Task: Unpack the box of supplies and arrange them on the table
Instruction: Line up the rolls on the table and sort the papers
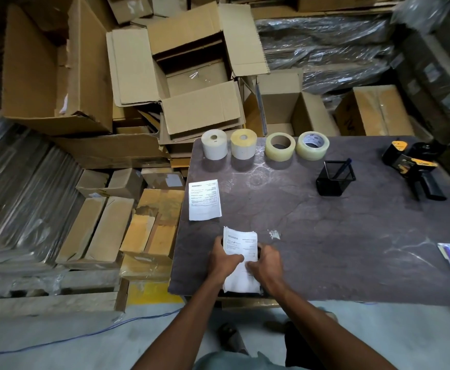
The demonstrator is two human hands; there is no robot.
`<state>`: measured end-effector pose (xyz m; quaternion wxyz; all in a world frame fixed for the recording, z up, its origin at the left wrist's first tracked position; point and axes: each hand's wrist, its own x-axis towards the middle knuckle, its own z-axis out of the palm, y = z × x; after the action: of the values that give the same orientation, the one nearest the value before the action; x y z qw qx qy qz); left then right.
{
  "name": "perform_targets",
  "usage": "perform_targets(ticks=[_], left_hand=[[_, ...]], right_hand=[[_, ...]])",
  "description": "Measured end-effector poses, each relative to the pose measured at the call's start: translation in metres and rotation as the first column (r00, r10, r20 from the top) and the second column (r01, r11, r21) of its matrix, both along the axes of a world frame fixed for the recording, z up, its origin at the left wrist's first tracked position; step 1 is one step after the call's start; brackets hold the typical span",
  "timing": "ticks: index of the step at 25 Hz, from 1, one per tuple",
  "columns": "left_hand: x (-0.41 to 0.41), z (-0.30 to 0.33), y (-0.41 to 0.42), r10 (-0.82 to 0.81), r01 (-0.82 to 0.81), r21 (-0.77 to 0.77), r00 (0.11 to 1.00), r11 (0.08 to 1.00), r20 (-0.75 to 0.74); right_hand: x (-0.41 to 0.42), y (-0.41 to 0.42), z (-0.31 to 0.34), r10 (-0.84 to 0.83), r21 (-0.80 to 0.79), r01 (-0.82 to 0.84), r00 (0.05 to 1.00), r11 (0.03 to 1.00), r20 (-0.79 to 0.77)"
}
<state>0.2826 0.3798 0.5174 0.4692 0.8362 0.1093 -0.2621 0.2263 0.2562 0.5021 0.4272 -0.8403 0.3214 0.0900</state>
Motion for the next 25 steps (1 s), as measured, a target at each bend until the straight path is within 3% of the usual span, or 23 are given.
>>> perform_targets(ticks=[4, 9, 13, 19, 25], left_hand=[[0.012, 0.006, 0.003, -0.021, 0.024, 0.043, 0.997, 0.999, -0.072], [0.019, 0.005, -0.004, -0.052, 0.06, 0.157, 0.997, 0.986, -0.055], [0.014, 0.008, -0.01, -0.122, 0.084, 0.247, 0.983, 0.965, 0.141], [0.011, 0.002, -0.01, -0.193, 0.157, 0.152, 0.945, 0.976, 0.265], [0.009, 0.005, -0.008, -0.147, 0.149, -0.006, 0.979, 0.989, 0.139]], right_hand=[[0.0, 0.001, -0.001, -0.004, 0.01, 0.004, 1.0, 1.0, -0.003], [-0.001, -0.002, -0.001, -0.014, -0.001, 0.014, 1.0, 1.0, -0.007], [-0.002, -0.004, -0.001, -0.046, 0.046, 0.046, 0.999, 0.998, -0.001], [-0.001, -0.006, 0.002, -0.064, 0.057, 0.064, 0.998, 0.996, -0.01], [-0.001, -0.006, 0.003, -0.086, 0.1, 0.086, 0.996, 0.991, -0.003]])
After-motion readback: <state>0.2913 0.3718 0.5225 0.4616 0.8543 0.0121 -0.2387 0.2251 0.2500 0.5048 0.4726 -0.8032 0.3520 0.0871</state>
